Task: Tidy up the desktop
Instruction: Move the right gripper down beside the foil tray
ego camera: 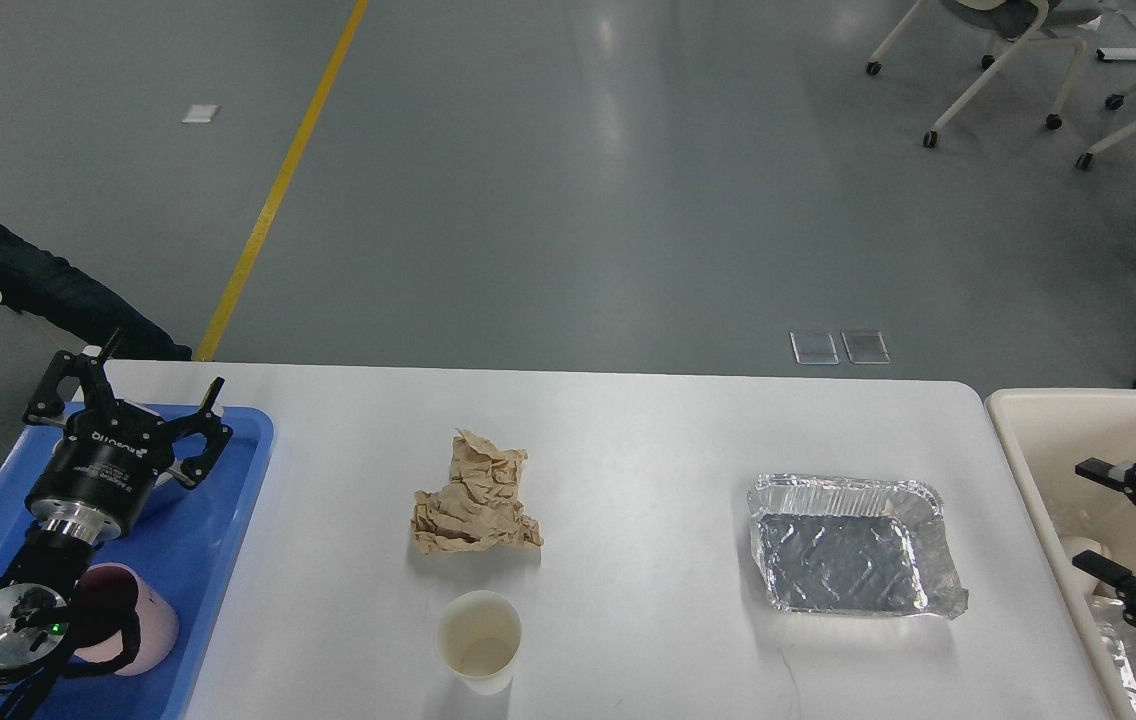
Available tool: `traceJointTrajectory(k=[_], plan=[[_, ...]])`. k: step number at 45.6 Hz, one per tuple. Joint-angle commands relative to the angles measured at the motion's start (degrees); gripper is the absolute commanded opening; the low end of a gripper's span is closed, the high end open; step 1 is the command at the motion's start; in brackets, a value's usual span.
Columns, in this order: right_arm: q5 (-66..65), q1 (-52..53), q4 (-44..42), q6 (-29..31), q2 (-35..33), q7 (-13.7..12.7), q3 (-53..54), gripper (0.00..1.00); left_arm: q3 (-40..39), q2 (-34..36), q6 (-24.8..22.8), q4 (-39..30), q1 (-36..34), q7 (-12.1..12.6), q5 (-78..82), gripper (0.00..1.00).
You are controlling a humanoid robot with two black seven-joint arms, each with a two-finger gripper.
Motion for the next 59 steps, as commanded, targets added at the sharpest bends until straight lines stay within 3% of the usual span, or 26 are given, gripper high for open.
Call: traceJointTrajectory(k=[1,9,24,32,48,59], plan=[[-0.4,0.2,-0.4,0.6,-1.6,2.0,0.8,1.00,0.0,-0.1,0.1,0.2,0.1,0.1,0.0,0.97],[-15.7,0.5,0.3,0.5,-13.0,3.2,0.7,1.00,0.0,-0.6,1.8,0.2,0.4,0.1,0.0,0.97],[-44.9,3.0,8.5,0.4,-18.5,4.5,0.7,1.00,0.0,-0.6,3.0,0.2,0.1,0.2,0.0,0.97],[-51.3,2.9,15.4,0.4,-22.8,4.3,-2.1,1.00,0.1,-0.7,2.9,0.2,0.1,0.4,0.0,0.97],[-52.3,2.9,18.2,-1.3,-23.0,4.3,-4.8,1.00,0.4,-0.6,4.5,0.2,0.1,0.2,0.1,0.97],[-52.2,4.7,16.2,-1.1,-15.9,4.1,-5.9,1.00,0.4,-0.6,5.0,0.1,0.0,0.2,0.1,0.97]])
